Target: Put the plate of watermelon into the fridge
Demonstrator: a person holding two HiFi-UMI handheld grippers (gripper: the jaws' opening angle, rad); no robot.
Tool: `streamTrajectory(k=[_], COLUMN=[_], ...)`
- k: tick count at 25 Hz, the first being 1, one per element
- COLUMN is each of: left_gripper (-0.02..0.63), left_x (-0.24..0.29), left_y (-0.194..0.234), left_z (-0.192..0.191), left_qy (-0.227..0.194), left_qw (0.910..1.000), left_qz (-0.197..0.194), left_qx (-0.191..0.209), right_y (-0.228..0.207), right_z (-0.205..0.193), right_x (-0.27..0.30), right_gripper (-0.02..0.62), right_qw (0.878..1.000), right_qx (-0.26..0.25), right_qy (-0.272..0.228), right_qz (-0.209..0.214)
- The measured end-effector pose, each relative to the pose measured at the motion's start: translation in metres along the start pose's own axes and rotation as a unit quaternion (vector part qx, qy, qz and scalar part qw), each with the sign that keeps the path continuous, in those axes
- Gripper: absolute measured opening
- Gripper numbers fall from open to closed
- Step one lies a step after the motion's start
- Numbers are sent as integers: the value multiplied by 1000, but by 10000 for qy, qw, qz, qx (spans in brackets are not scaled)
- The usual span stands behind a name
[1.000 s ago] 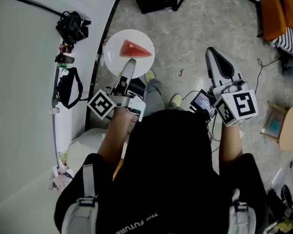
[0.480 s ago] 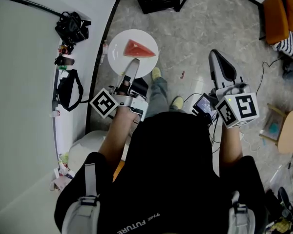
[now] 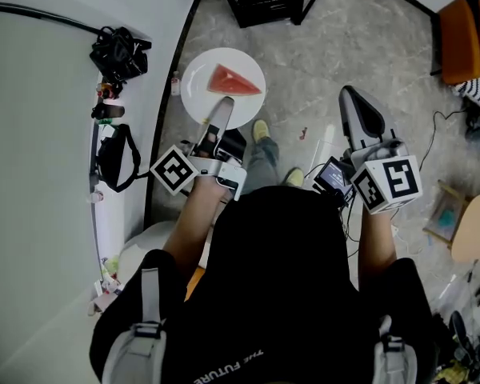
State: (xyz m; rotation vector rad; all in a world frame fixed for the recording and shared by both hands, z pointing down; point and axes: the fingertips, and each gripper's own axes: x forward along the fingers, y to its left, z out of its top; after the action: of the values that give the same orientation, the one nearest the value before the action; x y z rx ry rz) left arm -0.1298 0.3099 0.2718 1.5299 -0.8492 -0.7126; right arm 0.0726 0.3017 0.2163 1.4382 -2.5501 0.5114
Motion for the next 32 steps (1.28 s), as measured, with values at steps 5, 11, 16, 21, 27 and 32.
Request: streamTrajectory(k=[5,11,16,21,27,32], left_gripper=[15,15,15,15,15,15], left_x=[27,36,48,51,46,44], left_y=[10,25,27,17,29,39], left_z=[33,52,69,71,68,68], left_qy=[-5,99,156,221,262,234], left_qw=[10000,9999,9999,9997,9994,9991], left_qz=[63,57,12,-104,-191,-279], left_qx=[-48,-68,-42,25,153,205], right_y=[-4,0,0,3,7,8], right_z=[10,6,15,25,11,-2], right_x=[47,74,92,88,88,91], right_gripper=[11,11,11,11,11,11], right_qw=[9999,9999,9999,10000,9999,9997], right_qx=[-20,6,-25,-62,-84,-112], right_qy=[138,123,134,46,-106,-184], right_qz=[100,61,-1,-54,-88,-69])
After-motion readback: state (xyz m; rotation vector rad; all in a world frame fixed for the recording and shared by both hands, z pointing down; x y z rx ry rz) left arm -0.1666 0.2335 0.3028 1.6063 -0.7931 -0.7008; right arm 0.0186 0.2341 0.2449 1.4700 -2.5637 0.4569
